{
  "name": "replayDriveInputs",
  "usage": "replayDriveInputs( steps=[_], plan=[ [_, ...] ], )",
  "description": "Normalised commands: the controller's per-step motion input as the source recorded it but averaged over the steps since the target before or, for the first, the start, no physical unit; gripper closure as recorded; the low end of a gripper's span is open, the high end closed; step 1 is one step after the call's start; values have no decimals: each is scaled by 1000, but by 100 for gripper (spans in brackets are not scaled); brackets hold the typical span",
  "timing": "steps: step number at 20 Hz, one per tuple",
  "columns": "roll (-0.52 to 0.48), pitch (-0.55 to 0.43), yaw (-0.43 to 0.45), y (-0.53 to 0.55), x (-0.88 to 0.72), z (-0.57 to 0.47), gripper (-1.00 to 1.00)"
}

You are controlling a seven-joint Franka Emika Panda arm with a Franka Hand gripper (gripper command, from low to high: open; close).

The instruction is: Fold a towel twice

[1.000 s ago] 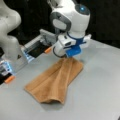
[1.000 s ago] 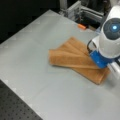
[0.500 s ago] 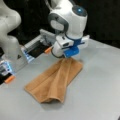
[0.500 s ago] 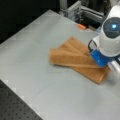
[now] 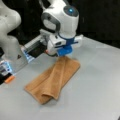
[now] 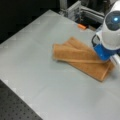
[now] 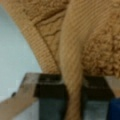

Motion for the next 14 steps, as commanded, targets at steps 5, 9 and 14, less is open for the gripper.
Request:
replayDriveInputs(
  steps=[5, 9, 14],
  plan=[
    [107, -318, -109, 131, -151, -275, -100],
    [81, -236, -136, 198, 60, -270, -100],
    [39, -170, -177, 86, 213, -221, -100]
  ],
)
